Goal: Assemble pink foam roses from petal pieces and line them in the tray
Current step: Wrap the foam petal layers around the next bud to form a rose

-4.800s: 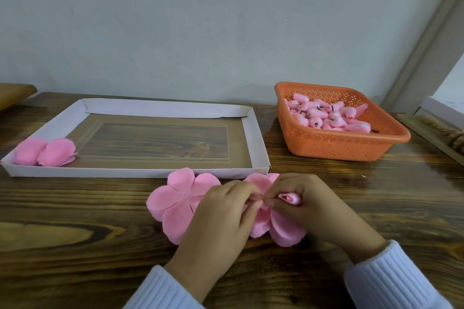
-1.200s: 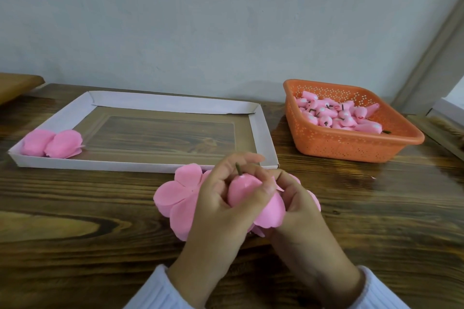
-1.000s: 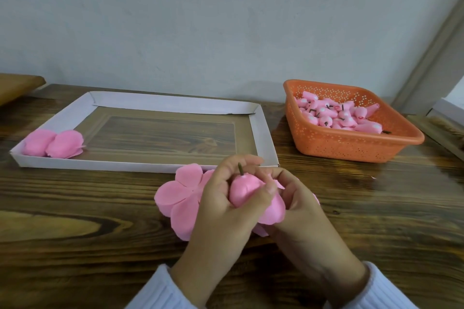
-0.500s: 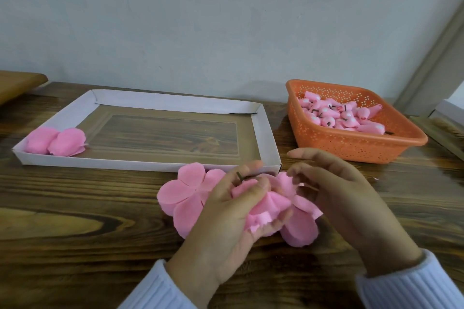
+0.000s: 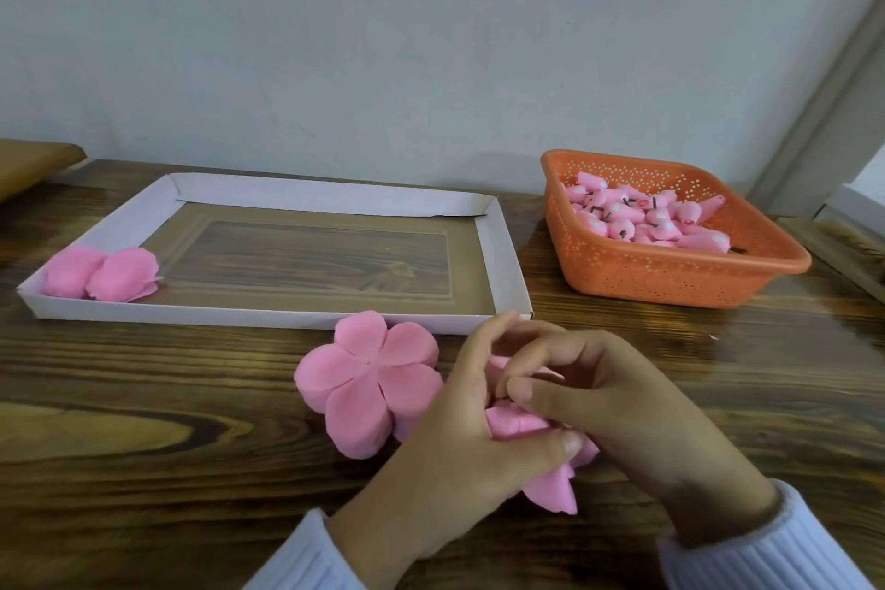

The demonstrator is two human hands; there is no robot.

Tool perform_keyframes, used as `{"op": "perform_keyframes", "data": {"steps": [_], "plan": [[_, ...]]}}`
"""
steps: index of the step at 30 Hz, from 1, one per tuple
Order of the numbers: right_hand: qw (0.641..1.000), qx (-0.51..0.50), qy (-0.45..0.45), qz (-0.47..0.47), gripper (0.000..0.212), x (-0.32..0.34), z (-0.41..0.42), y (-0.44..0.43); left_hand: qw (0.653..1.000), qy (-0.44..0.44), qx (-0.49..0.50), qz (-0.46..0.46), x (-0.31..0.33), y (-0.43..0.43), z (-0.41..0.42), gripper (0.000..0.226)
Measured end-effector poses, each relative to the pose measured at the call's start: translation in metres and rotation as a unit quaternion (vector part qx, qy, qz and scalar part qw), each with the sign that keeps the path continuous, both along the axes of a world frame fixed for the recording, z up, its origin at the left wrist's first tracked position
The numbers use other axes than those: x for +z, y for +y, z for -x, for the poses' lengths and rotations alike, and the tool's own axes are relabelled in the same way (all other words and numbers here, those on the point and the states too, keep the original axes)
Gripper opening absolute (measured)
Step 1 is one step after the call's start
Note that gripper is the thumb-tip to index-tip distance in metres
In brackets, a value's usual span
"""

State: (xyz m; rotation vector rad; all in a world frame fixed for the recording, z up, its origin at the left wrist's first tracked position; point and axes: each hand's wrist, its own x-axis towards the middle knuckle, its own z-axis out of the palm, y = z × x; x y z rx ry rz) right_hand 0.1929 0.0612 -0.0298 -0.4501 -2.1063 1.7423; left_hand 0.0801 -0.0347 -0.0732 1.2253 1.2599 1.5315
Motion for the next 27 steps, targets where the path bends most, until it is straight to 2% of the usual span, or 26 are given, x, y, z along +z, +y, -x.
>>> {"op": "perform_keyframes", "data": {"steps": [9, 13, 15, 16, 19, 23, 27], "plan": [[0.983, -0.118, 0.117, -0.082, 0.012, 0.003, -0.001, 0.000, 0.991, 0.123, 0.049, 0.013, 0.007, -0.006, 0.001, 0.086], [0.971, -0.132, 0.117, -0.162, 0.004, 0.004, -0.003, -0.002, 0.980, 0.152, 0.098, -0.086, 0.012, -0.011, -0.001, 0.083], [0.968, -0.116, 0.096, -0.201, 0.007, 0.003, -0.002, -0.005, 0.967, 0.181, 0.116, -0.135, 0.014, -0.010, -0.002, 0.089], [0.968, -0.106, 0.089, -0.211, 0.009, 0.002, -0.002, -0.005, 0.970, 0.166, 0.101, -0.143, 0.015, -0.010, -0.002, 0.092], [0.972, -0.072, 0.091, -0.205, 0.007, 0.003, -0.001, -0.007, 0.985, 0.111, 0.043, -0.122, 0.018, -0.011, -0.004, 0.100], [0.980, -0.037, 0.116, -0.160, 0.011, 0.005, -0.002, -0.008, 0.983, 0.157, 0.042, -0.081, 0.013, -0.008, -0.005, 0.095], [0.980, -0.068, 0.136, -0.127, 0.003, 0.003, 0.000, -0.008, 0.982, 0.168, 0.062, -0.054, 0.008, -0.005, -0.003, 0.080]]}}
